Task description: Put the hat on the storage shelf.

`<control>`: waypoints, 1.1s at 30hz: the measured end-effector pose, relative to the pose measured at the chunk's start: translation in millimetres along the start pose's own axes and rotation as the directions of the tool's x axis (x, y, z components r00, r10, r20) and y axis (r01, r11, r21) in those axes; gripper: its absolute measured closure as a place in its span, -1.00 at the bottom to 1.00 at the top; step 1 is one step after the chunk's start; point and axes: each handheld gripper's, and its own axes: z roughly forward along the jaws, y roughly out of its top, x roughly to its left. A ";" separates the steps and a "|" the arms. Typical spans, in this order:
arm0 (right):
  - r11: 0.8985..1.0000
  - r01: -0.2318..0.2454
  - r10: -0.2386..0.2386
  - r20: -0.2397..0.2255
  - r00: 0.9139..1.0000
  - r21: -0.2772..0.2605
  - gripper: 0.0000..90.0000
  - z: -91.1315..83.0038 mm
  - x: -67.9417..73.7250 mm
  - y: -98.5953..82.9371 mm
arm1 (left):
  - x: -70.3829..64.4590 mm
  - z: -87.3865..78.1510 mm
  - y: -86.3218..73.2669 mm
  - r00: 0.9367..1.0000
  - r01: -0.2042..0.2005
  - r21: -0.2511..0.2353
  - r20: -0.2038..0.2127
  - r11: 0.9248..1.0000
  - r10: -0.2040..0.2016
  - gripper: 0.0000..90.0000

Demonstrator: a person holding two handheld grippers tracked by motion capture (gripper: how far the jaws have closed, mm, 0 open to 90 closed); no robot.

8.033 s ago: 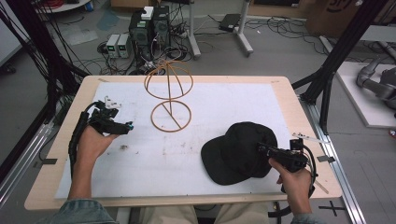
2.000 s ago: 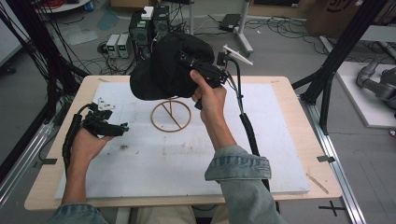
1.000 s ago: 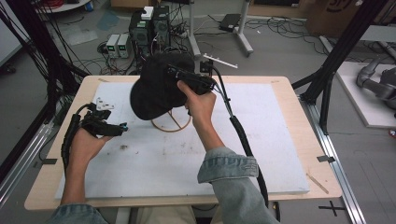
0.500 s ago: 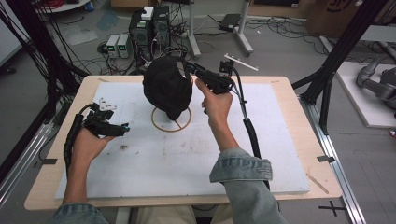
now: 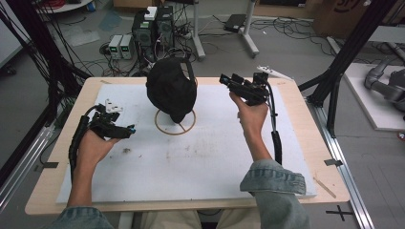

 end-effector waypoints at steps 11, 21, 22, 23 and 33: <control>0.977 0.134 -0.163 0.178 0.970 0.164 -0.53 -30.1 -25.9 -22.7 | -2.5 -0.6 3.0 1.000 -0.009 -0.009 -0.005 1.000 0.009 -0.54; 0.945 0.190 -0.271 0.310 0.911 0.268 -0.75 -61.5 -52.2 -48.7 | -7.3 2.5 5.3 0.999 -0.028 -0.002 -0.018 1.000 0.028 -0.55; 0.941 0.190 -0.278 0.320 0.906 0.279 -0.75 -62.7 -53.8 -51.5 | -7.5 2.4 5.2 0.999 -0.027 -0.004 -0.017 1.000 0.027 -0.56; 0.940 0.189 -0.279 0.320 0.905 0.285 -0.75 -63.5 -55.3 -54.1 | -7.5 1.8 5.2 0.999 -0.029 -0.006 -0.018 1.000 0.029 -0.56; 0.941 0.172 -0.268 0.329 0.906 0.291 -0.93 -69.0 -60.8 -63.5 | -9.9 2.6 6.3 0.999 -0.048 -0.008 -0.011 0.999 0.048 -0.62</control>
